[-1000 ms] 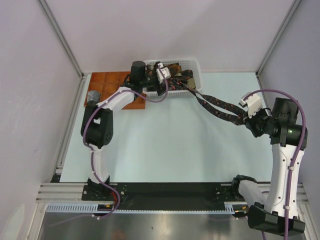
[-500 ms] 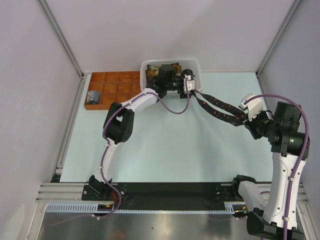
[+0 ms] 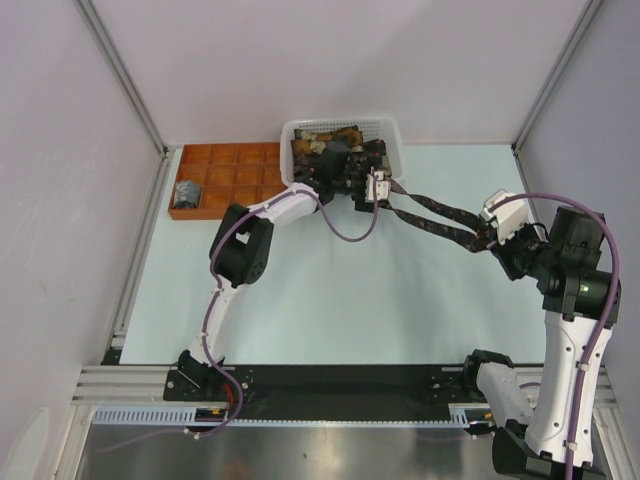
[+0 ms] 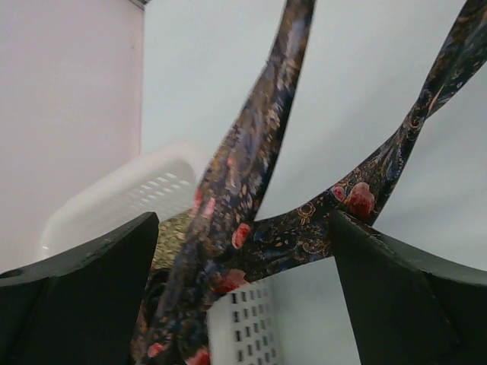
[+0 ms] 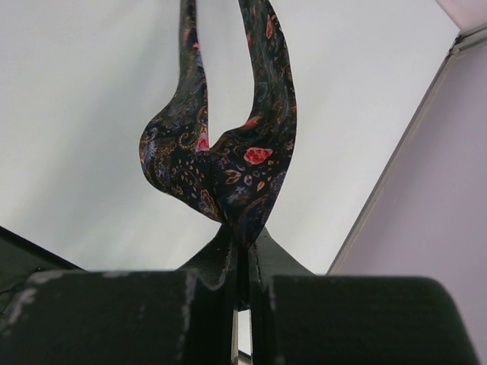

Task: Roll the ties
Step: Pick up the tie from the bin.

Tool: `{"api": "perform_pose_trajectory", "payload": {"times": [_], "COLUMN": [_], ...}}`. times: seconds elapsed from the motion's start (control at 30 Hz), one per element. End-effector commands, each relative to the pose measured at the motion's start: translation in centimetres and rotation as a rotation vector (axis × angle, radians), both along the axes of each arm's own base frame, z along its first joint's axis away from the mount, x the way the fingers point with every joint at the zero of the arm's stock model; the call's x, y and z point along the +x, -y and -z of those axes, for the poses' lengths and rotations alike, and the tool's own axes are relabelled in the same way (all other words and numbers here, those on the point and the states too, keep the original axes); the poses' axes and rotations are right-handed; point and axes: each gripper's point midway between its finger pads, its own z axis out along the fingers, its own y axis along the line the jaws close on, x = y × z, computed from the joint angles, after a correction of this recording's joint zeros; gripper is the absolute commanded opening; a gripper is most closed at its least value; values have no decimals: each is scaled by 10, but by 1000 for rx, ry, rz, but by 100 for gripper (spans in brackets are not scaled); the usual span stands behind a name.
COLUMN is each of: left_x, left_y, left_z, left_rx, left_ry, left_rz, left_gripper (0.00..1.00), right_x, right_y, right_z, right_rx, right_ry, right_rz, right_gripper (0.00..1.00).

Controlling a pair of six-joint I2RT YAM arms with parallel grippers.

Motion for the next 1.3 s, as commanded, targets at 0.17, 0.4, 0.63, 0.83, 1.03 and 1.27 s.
{"api": "perform_pose_trajectory", "payload": {"times": [0.17,0.4,0.63,0.83,1.03,1.27], "left_x": [-16,-14,-17,-13,-5,10], "left_y": [-8,-15,-38,-35,-24,-7], "left_z": [-79,-105,-66,-49,-35,-29], "left_rx": [-149,-235,-67,0,30,2], "left_ry": [108,121,195,227,278,312], "left_rz": [44,16,95,132,125,93], "left_gripper": [100,99,95,94,95,89], "right_x": [7,8,8,9,10,10], "right_y": [1,2,5,6,7,7], "right_z": [-14,-12,-13,-14,-15,-14], "right_rx": [-10,-12,-16,-14,-15,-10], "right_ry": [66,64,70,75,80,78], "right_rz": [4,4,20,30,36,43], "right_gripper": [0,0,0,0,0,0]}}
